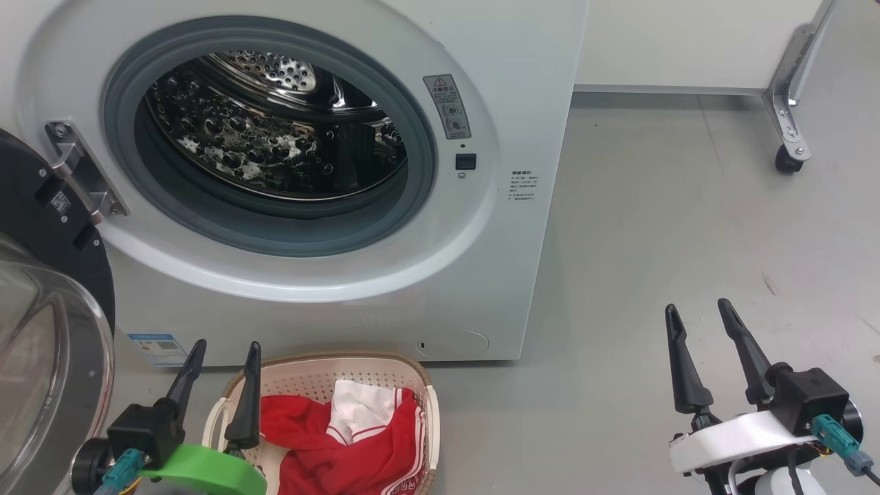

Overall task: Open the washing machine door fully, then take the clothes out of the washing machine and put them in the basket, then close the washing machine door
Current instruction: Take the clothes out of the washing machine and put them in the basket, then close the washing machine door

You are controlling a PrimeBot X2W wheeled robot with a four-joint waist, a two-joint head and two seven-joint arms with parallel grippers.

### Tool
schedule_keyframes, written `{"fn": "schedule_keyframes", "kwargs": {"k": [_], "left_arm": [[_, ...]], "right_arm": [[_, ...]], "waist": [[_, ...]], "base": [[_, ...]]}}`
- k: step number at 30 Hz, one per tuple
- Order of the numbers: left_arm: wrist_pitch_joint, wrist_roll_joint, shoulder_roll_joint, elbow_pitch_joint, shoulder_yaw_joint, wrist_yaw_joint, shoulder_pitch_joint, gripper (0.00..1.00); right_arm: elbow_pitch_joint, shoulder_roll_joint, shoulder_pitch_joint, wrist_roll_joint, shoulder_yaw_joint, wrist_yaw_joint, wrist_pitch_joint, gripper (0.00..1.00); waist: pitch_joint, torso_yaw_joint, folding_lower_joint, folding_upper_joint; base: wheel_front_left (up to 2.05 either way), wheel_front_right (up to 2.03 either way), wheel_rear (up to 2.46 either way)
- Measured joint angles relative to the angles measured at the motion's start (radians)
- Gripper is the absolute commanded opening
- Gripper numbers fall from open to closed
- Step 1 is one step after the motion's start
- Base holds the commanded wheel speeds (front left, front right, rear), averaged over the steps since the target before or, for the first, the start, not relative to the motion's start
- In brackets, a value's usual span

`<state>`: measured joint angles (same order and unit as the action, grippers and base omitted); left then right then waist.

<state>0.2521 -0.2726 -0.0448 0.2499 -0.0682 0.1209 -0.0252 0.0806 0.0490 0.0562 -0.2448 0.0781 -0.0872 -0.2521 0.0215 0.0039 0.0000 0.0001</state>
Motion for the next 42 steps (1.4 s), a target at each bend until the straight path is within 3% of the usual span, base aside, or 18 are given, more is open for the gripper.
{"fn": "schedule_keyframes", "kwargs": {"k": [23, 42], "left_arm": [[0.0, -0.018, 0.0, -0.024, -0.011, -0.001, 0.025, 1.0], [0.0, -0.018, 0.0, -0.029, -0.027, -0.001, 0.027, 1.0]], "right_arm": [[-0.002, -0.001, 0.0, 0.0, 0.0, -0.003, 0.0, 1.0], [0.0, -0.003, 0.0, 0.0, 0.005, -0.008, 0.0, 1.0]], "waist": [[0.004, 0.002, 0.0, 0.0], [0.002, 0.003, 0.0, 0.0]], "base": [[-0.08, 0.08, 0.0], [-0.79, 0.79, 0.0]]}}
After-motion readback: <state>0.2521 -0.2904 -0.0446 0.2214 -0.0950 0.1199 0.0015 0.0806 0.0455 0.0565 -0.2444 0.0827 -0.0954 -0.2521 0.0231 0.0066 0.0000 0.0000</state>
